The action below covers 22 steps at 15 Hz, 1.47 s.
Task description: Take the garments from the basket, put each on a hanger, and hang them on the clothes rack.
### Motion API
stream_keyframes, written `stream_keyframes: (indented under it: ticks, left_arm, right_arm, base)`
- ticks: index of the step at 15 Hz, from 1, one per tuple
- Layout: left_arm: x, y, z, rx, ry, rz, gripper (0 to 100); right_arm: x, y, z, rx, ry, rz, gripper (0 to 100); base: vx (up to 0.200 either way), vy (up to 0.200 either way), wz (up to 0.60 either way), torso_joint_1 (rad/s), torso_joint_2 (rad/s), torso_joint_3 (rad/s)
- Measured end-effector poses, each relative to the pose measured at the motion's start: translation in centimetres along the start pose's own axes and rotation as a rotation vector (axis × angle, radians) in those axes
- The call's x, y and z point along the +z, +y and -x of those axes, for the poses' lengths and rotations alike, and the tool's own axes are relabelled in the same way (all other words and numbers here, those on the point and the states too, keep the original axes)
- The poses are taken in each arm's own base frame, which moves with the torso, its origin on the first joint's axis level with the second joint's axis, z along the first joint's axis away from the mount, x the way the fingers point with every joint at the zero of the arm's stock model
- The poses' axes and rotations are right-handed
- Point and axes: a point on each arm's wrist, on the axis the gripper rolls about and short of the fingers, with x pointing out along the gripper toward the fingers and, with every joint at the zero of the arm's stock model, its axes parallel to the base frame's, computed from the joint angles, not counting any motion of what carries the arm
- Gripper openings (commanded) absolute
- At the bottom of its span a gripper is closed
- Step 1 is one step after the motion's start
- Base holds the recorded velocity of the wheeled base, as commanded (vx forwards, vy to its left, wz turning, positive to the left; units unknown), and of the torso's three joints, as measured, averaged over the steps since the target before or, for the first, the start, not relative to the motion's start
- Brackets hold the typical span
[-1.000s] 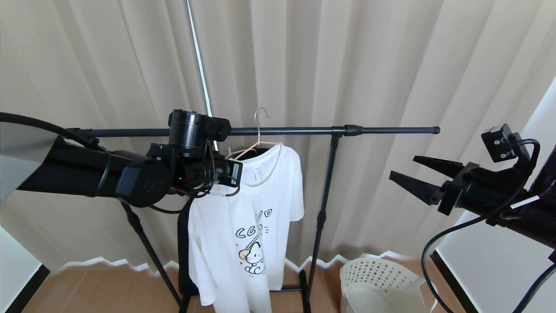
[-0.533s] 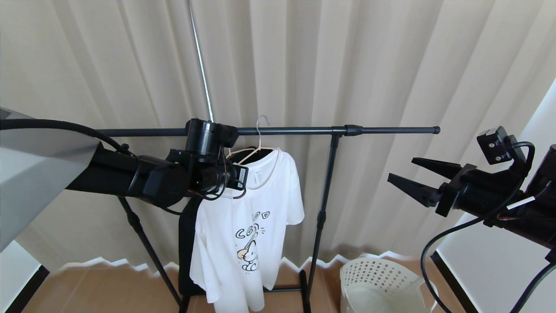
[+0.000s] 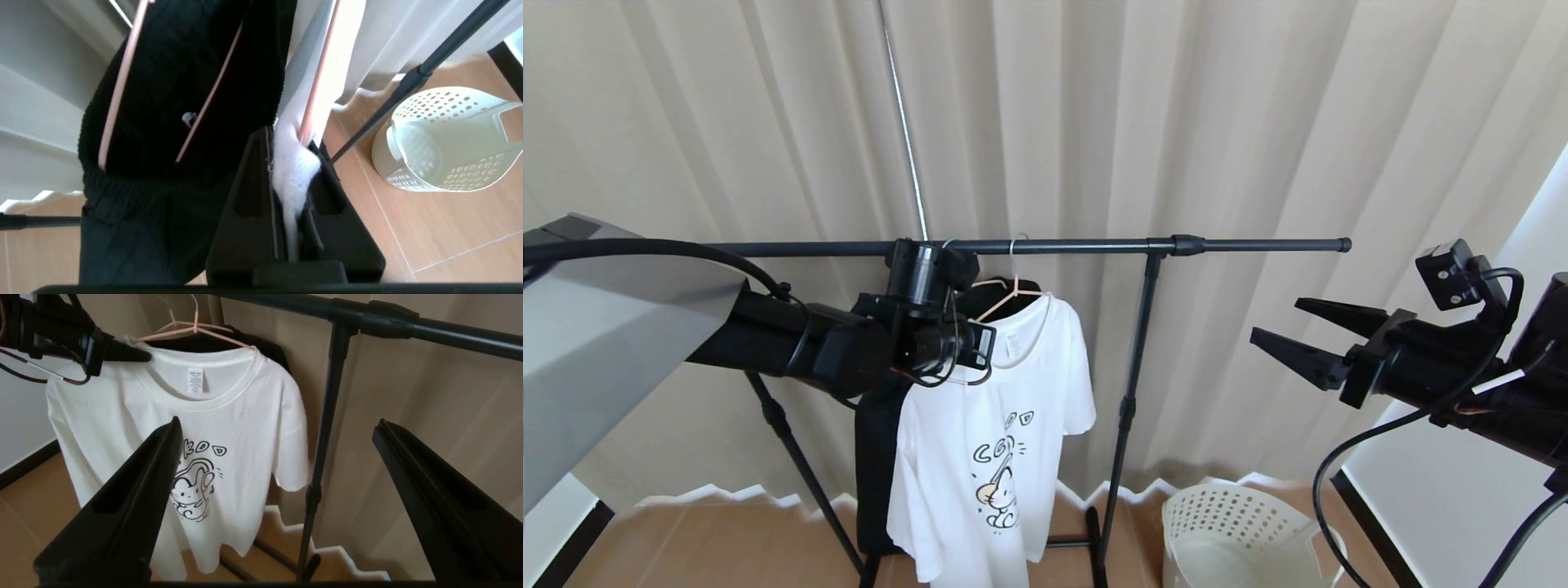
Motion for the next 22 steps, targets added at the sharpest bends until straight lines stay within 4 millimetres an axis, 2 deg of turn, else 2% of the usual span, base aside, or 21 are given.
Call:
stream_keyframes:
  ticks: [6, 7, 11, 14, 16, 18, 19, 22]
  left_arm:
    - [-0.9, -0.5, -0.7, -0.008, 0.030, 0.014, 0]
    - [-1.0, -0.6, -0.8, -0.009, 0.032, 0.025, 100]
    - [-0.8, -0.7, -0.7, -0.011, 0.027, 0.037, 100]
    - [0.2, -0.4, 1.1, -0.011, -0.006, 0.040, 100]
    - [1.2, 0.1, 3.9, -0.005, -0.044, 0.035, 100]
    - [1.1, 0.9, 7.8, 0.004, -0.069, 0.014, 100]
    - [0.6, 1.3, 10.2, 0.008, -0.081, 0.007, 100]
    - [-1.8, 2.7, 17.4, 0.014, -0.136, 0.007, 100]
  right_arm:
    - [0.0, 0.0, 0.0, 0.000, 0.001, -0.001, 100]
    - [0.0, 0.0, 0.0, 0.000, 0.001, -0.001, 100]
    - [0.0, 0.0, 0.0, -0.001, 0.000, 0.000, 100]
    - [0.1, 0.1, 0.1, 0.001, -0.003, 0.002, 100]
    - [0.3, 0.2, 0.2, -0.001, -0.011, 0.007, 100]
    - [0.6, 0.1, 0.2, -0.038, -0.019, 0.010, 100]
    - [0.7, -0.1, 0.0, -0.105, -0.013, 0.005, 100]
    - [0.5, -0.3, -0.4, -0.477, 0.056, 0.010, 100]
  base:
    - [0.000, 0.000, 0.00, 0.000, 0.00, 0.000]
    - [0.000, 0.000, 0.00, 0.000, 0.00, 0.000]
    - [0.000, 0.000, 0.00, 0.000, 0.00, 0.000]
    - [0.000, 0.000, 0.00, 0.000, 0.00, 0.000]
    - [0.000, 0.000, 0.00, 0.000, 0.00, 0.000]
    - [0.000, 0.000, 0.00, 0.000, 0.00, 0.000]
    - [0.000, 0.000, 0.00, 0.000, 0.00, 0.000]
    - [0.000, 0.000, 0.00, 0.000, 0.00, 0.000]
